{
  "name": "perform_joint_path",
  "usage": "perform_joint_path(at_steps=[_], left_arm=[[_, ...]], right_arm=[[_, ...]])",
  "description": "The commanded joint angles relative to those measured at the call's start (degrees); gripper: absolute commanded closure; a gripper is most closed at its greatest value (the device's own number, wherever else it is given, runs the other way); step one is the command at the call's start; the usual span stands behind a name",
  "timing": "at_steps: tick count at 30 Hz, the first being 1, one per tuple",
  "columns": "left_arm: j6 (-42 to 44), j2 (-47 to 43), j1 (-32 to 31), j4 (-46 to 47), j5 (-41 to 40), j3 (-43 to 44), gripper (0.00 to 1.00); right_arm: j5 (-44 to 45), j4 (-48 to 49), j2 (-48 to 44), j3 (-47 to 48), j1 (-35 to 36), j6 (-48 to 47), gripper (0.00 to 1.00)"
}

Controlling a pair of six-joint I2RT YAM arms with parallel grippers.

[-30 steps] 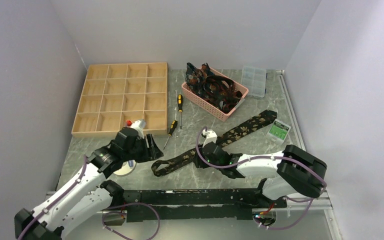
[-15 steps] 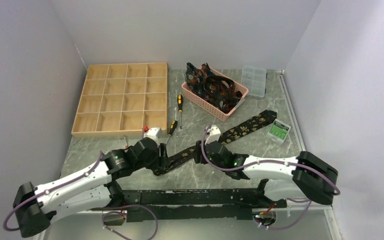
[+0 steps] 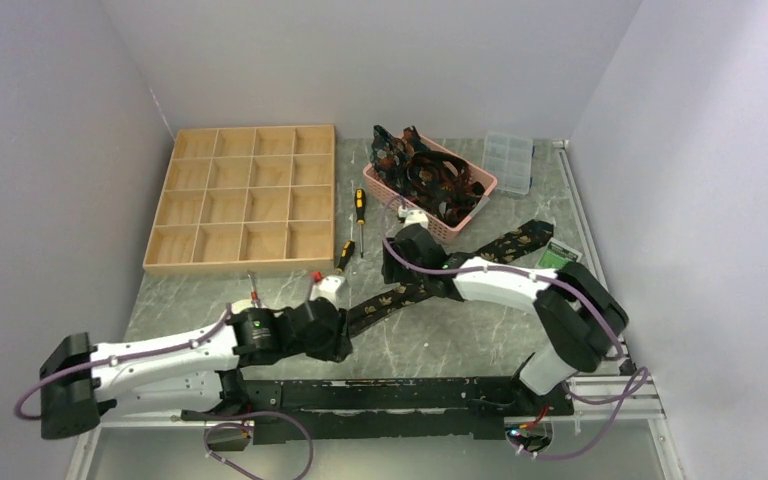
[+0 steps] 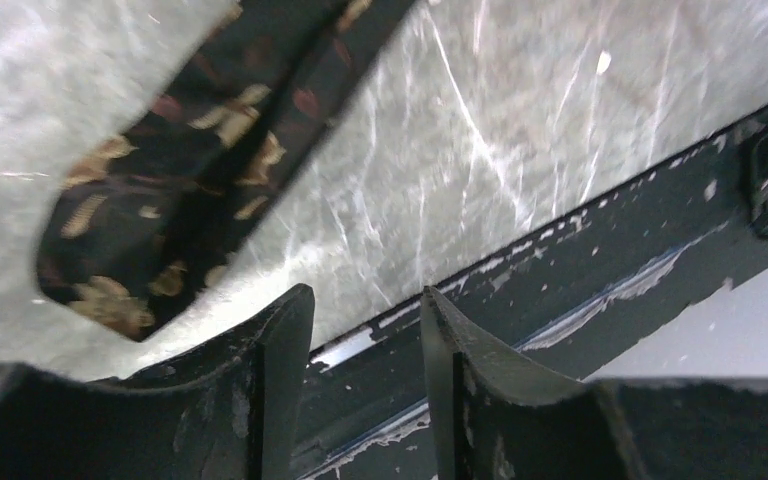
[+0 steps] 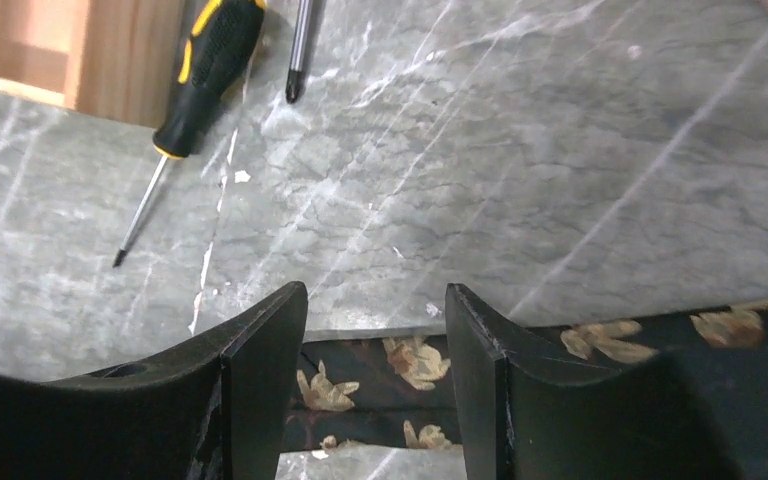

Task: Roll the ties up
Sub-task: Flatten out the tie at the center of the board.

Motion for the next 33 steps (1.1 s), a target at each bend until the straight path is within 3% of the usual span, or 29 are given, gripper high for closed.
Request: perform_joint_path(at_steps=[1, 5, 10, 18, 26, 33], left_arm=[[-5.7, 6.2, -6.2, 5.7, -2.7, -1.8, 0.53], [-8.9, 11.6, -8.6, 9.8, -4.5, -3.9, 0.59], [-10.7, 17.2, -7.8, 12.1, -7.1, -5.7, 0.64], [-9.7, 19.2, 1.6, 16.0, -7.4, -9.6, 0.69], [0.1, 16.5, 4.8, 22.3, -12.7, -9.2, 0.69], [11.6, 14.4, 6.6, 37.4, -16.9, -11.4, 0.69]], right_arm=[[-2.0, -4.2, 6.3, 5.7, 0.2, -4.0, 0.44], [-1.8, -5.2, 9.8, 6.5, 0.3, -5.3, 0.49], [-2.9, -5.5, 7.6, 2.5, 0.2, -5.5, 0.52], [-5.5, -6.2, 1.6, -4.9, 0.2, -5.3, 0.55], [-1.6, -2.6, -6.9, -14.4, 0.4, -2.1, 0.55], [3.1, 3.8, -13.0, -22.1, 2.1, 1.9, 0.54]])
